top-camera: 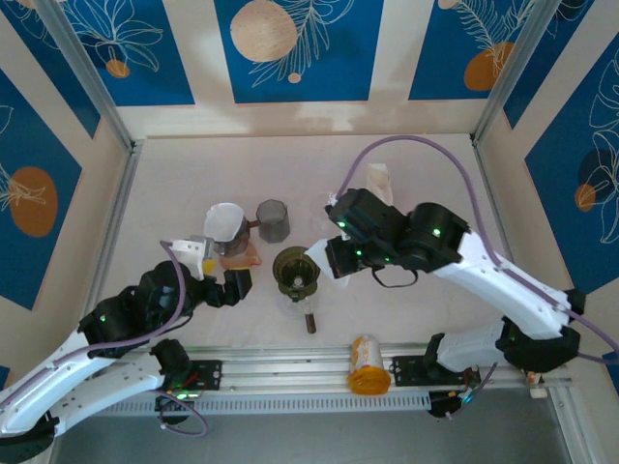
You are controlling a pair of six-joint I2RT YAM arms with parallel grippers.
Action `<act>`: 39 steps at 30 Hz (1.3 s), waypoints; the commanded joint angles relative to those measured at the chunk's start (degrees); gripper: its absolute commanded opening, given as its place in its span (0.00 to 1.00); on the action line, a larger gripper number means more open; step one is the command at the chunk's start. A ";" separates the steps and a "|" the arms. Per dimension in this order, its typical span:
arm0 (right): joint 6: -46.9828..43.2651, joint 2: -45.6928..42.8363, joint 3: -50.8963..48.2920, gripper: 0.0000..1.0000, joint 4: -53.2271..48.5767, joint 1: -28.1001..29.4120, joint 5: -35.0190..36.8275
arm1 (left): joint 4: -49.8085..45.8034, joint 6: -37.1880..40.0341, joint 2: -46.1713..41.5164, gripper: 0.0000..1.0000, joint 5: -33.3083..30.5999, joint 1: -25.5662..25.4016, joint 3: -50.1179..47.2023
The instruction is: Place the coffee filter in the dripper
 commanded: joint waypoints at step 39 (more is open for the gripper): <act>-7.37 26.73 13.50 0.00 -2.56 -2.69 -12.24 | 2.11 -0.25 -0.19 1.00 3.61 -0.34 -0.08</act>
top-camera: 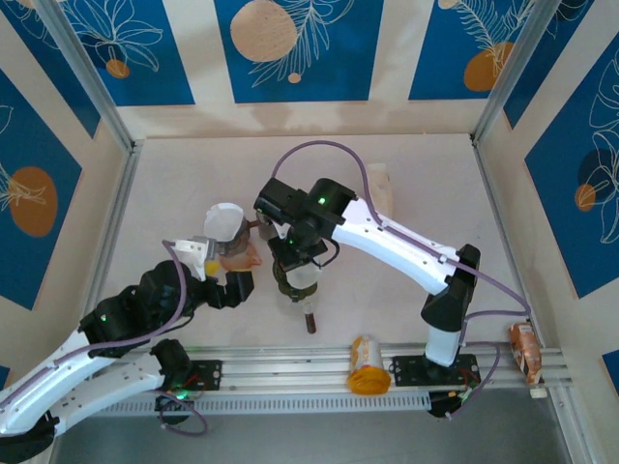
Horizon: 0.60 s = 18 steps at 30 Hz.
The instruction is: Place the coffee filter in the dripper
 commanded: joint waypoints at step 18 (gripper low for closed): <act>2.49 -16.59 -13.14 0.60 10.23 1.17 8.68 | 2.55 2.37 9.32 0.77 5.49 -0.34 6.33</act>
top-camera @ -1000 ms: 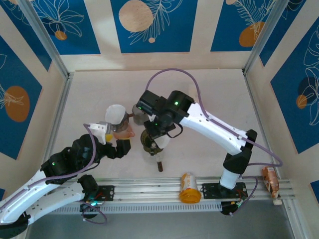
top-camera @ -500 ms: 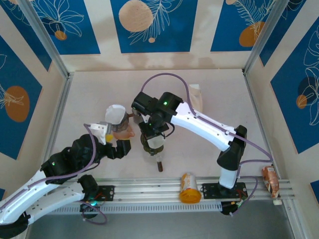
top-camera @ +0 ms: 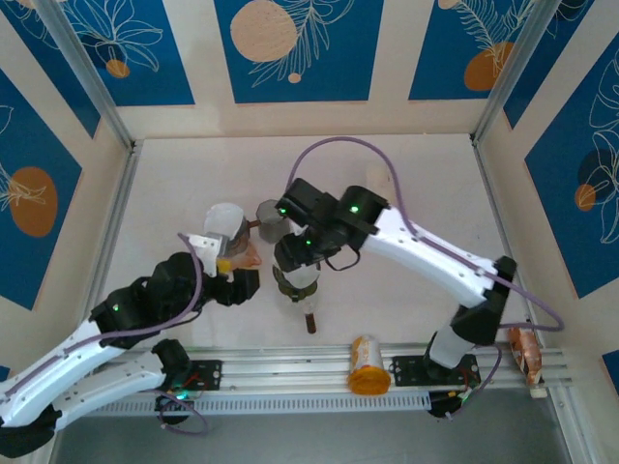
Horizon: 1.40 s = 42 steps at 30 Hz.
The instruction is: Place the coffee filter in the dripper
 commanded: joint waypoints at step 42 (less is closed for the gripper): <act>3.49 -8.24 -23.37 0.48 11.64 -4.38 7.90 | 0.82 1.60 18.82 0.67 2.45 -0.15 4.73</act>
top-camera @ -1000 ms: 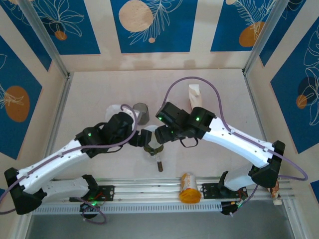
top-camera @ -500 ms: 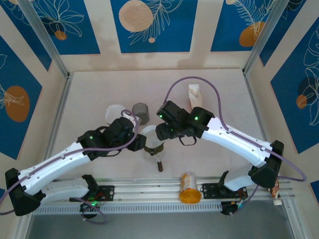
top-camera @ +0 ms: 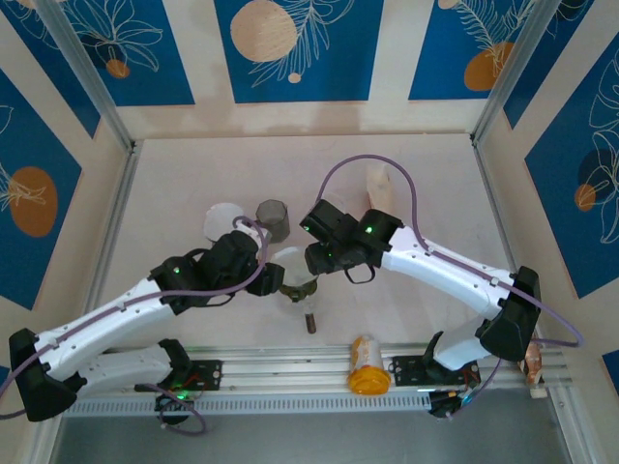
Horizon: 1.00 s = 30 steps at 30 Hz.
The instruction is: Place the coffee filter in the dripper
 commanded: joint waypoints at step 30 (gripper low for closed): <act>-3.00 11.41 7.71 0.71 -2.00 2.11 -1.81 | 1.24 -1.33 -4.27 0.58 2.49 2.14 -2.60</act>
